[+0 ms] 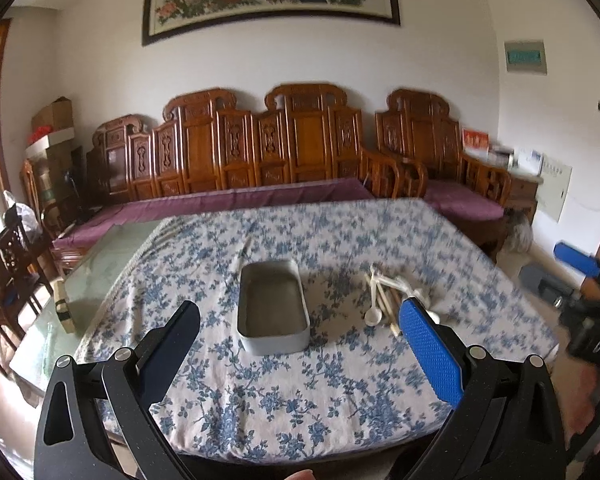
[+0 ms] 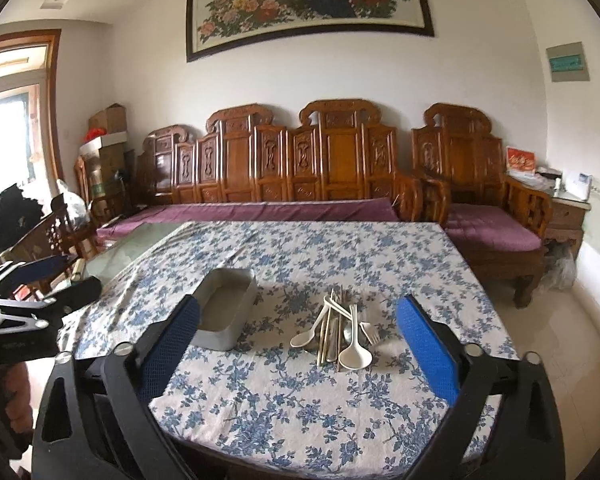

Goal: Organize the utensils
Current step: 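Grasp a white plastic spoon with the right gripper while the left gripper grasps another white spoon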

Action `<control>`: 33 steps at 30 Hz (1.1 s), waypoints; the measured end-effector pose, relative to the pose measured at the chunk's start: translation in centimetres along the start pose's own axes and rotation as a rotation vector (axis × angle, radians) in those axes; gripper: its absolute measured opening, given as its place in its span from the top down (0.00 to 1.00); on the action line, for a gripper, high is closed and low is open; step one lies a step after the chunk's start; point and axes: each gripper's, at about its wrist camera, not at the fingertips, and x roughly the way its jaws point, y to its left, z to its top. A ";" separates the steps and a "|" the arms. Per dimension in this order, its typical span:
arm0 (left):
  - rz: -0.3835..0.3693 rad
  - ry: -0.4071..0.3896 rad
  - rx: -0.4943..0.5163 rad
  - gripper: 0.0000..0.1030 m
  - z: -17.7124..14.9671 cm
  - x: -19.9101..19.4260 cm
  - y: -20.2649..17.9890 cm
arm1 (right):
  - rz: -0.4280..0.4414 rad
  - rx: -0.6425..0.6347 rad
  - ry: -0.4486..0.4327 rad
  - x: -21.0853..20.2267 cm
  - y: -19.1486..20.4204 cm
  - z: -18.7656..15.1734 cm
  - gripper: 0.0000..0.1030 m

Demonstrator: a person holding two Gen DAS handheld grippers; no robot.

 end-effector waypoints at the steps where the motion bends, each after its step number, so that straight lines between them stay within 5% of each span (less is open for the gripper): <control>1: -0.001 0.016 0.008 0.06 -0.2 0.8 -0.2 | 0.000 -0.002 0.012 0.7 -0.4 -0.1 0.09; 14: -0.144 0.177 0.074 0.06 -1.8 10.7 -3.1 | -0.060 0.002 0.187 11.1 -6.8 -2.7 0.47; 21: -0.204 0.257 0.110 0.06 -2.6 15.0 -4.4 | -0.072 -0.010 0.316 18.1 -9.3 -5.0 0.53; 33: -0.260 0.310 0.146 0.06 -3.7 19.0 -6.5 | 0.064 -0.065 0.512 29.5 -9.7 -9.2 0.71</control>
